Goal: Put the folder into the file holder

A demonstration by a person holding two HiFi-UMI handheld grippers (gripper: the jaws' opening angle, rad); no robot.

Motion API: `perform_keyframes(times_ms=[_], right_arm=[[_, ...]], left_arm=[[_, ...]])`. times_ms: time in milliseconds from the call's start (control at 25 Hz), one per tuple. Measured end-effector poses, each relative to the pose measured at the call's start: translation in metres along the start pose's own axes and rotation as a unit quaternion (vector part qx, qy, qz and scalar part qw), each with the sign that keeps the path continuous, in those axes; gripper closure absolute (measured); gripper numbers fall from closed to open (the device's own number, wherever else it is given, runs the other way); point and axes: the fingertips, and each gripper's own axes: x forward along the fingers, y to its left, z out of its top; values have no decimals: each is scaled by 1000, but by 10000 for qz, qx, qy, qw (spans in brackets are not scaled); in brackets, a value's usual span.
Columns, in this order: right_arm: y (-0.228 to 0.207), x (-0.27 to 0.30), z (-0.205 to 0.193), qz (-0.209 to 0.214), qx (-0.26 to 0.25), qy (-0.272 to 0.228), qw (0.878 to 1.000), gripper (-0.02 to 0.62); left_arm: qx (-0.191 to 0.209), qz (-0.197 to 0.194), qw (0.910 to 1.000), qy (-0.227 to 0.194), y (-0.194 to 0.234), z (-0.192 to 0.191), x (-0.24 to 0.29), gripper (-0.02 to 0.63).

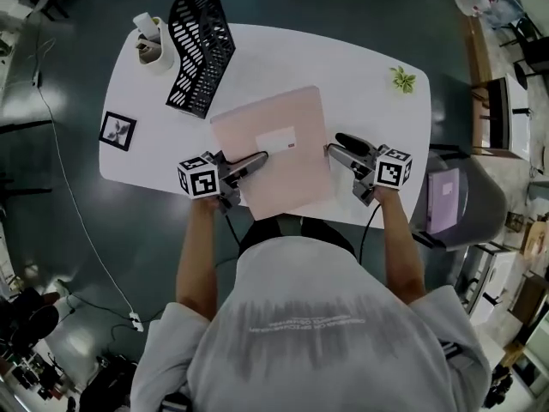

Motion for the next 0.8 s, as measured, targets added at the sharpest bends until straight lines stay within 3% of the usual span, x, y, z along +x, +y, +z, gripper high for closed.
perform_keyframes(times_ms=[160,360,560,800], right_arm=[[14,2,28,-692,-1123,-7,9913,401],[48,17,84,-1396,-2543,-220,9567,528],[90,11,140,-1559,-3170,-772,9323,558],[134,5,189,-1576,-3720,-1204,9068,563]], left_arm=[[81,466,9957,-796,-7,35,-38,334],[690,1168,9789,-1528,-24,88,-77,336],[1531,1727,9559,-1815,-53,130,-99,339],[2100,2213,9240,-2306,-93,182,-129,353]])
